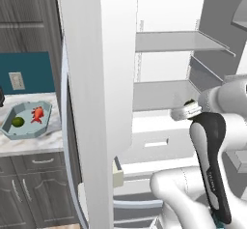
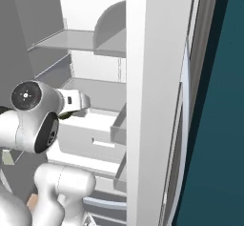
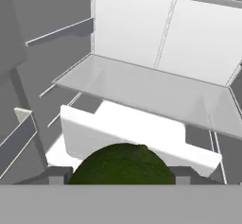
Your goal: Place one lime and one fish in each tupperware on the nearby counter, to pack two identical lunches.
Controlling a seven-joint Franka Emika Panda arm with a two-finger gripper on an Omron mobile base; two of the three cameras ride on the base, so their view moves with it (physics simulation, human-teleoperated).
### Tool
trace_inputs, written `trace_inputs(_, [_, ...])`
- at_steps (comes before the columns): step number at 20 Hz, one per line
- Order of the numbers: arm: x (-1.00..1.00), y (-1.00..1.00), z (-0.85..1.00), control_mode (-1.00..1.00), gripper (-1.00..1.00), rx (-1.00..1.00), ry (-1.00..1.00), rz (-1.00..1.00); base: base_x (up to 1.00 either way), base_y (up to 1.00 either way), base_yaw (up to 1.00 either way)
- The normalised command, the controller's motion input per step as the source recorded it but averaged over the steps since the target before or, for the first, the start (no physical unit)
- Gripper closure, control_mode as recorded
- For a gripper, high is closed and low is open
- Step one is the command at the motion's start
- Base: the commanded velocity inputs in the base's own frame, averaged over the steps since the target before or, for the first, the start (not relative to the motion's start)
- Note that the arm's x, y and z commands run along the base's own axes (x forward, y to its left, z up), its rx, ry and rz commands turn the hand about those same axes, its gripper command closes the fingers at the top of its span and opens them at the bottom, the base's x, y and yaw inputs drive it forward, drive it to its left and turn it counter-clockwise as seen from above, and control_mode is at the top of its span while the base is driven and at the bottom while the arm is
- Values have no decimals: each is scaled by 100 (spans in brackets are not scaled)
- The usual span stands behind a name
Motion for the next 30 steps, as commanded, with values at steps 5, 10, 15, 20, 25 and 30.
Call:
trace_inputs(5, [0,0,0,100,100,0,0,0,-100,0,0])
trace_inputs(10, [0,0,0,100,100,0,0,0,-100,1,-2])
trace_inputs(15, [0,0,0,100,100,0,0,0,-99,22,-1])
trace_inputs(20, [0,0,0,100,100,0,0,0,-40,85,0])
trace_inputs(25, [0,0,0,100,100,0,0,0,0,100,0])
trace_inputs(30, [0,0,0,100,100,0,0,0,0,100,0])
